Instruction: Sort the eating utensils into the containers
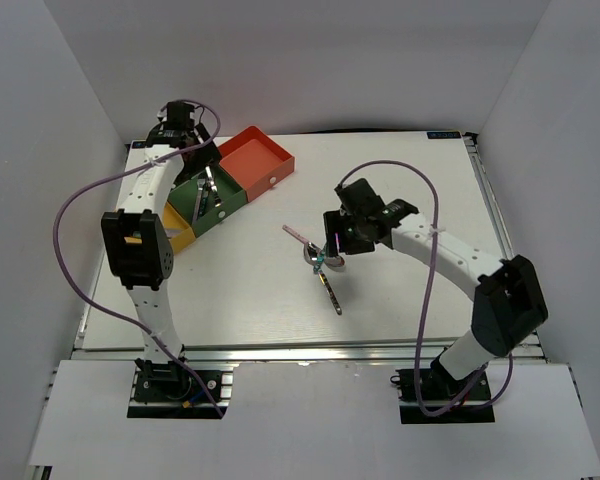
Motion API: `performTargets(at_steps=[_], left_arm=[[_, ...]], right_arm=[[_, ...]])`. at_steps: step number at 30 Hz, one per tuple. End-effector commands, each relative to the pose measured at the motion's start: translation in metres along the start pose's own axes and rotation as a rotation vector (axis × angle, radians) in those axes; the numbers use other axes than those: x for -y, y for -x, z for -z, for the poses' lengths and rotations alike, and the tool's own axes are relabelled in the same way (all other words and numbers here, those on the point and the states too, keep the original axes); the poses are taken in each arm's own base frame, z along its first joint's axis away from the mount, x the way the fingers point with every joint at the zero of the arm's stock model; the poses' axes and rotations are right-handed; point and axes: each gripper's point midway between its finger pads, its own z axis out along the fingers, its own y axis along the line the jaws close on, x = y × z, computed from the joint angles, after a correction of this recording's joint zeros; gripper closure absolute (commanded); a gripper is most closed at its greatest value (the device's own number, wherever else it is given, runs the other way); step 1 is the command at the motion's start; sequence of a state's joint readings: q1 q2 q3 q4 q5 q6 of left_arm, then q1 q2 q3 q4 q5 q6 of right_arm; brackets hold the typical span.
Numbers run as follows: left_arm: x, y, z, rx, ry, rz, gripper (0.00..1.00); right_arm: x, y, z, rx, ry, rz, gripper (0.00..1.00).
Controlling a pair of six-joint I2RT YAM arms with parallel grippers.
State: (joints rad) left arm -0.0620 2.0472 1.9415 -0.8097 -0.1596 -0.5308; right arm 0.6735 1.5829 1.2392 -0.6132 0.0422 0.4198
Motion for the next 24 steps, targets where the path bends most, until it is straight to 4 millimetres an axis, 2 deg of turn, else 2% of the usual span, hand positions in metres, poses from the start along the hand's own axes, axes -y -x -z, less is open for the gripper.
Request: performTargets(at_steps=[1,2,3,4,5,6,7,9,10,11,13,14,15,16,17,18,19,20,22,24], left_arm=[[0.017,0.011,0.027,0.003,-0.087,0.011,0.09],[0.024,0.011,0.033,0.010,-0.119,0.019,0.09],[0.020,-0.004,0.031,-0.021,-0.119,0.018,0.09],[0.024,-0.002,0.050,0.001,-0.150,0.023,0.07],[0.018,-0.020,0.048,-0.025,-0.141,0.024,0.02],[0.017,-0.026,0.054,-0.025,-0.146,0.026,0.02],[0.016,-0.025,0.073,-0.003,-0.170,0.029,0.02],[0.010,-0.037,0.084,-0.009,-0.171,0.025,0.02],[0.000,-0.057,0.083,-0.048,-0.156,0.020,0.02],[0.001,-0.059,0.100,-0.033,-0.185,0.023,0.02],[-0.008,-0.077,0.116,-0.041,-0.191,0.014,0.02],[-0.012,-0.082,0.120,-0.041,-0.192,0.011,0.02],[-0.017,-0.087,0.124,-0.041,-0.186,0.008,0.02],[-0.026,-0.102,0.123,-0.069,-0.171,0.002,0.02],[-0.028,-0.104,0.133,-0.057,-0.184,-0.001,0.02],[-0.031,-0.110,0.135,-0.066,-0.185,-0.003,0.02],[-0.035,-0.115,0.138,-0.074,-0.182,-0.006,0.02],[-0.042,-0.127,0.137,-0.099,-0.169,-0.010,0.02],[-0.047,-0.131,0.146,-0.092,-0.174,-0.011,0.02],[-0.054,-0.140,0.150,-0.103,-0.167,-0.017,0.02]], right_arm=[[-0.001,0.000,0.018,0.042,0.030,0.039,0.33],[0.001,-0.003,0.017,0.036,0.022,0.043,0.32],[0.003,-0.004,0.017,0.029,0.009,0.048,0.32],[0.005,-0.006,0.013,0.016,-0.006,0.048,0.32],[0.007,-0.006,0.011,0.009,-0.023,0.045,0.32],[0.005,-0.005,0.009,0.003,-0.020,0.047,0.32],[0.006,-0.008,0.001,-0.020,-0.028,0.048,0.32],[0.002,-0.003,-0.005,-0.025,-0.042,0.028,0.32],[0.005,-0.006,-0.017,-0.054,-0.070,0.011,0.32],[0.006,0.002,-0.019,-0.040,-0.096,-0.006,0.33],[0.005,0.016,-0.031,-0.021,-0.130,-0.055,0.40],[0.005,0.013,-0.038,-0.032,-0.137,-0.073,0.43],[0.001,0.027,-0.038,0.000,-0.134,-0.086,0.46],[-0.001,0.031,-0.047,0.000,-0.142,-0.106,0.50],[0.002,0.037,-0.050,0.017,-0.168,-0.112,0.52],[0.000,0.052,-0.049,0.041,-0.177,-0.126,0.53],[0.006,0.049,-0.062,0.015,-0.209,-0.136,0.55],[0.008,0.052,-0.066,0.010,-0.225,-0.163,0.56],[0.019,0.052,-0.080,-0.023,-0.266,-0.194,0.60],[0.030,0.053,-0.085,-0.024,-0.305,-0.223,0.61]])
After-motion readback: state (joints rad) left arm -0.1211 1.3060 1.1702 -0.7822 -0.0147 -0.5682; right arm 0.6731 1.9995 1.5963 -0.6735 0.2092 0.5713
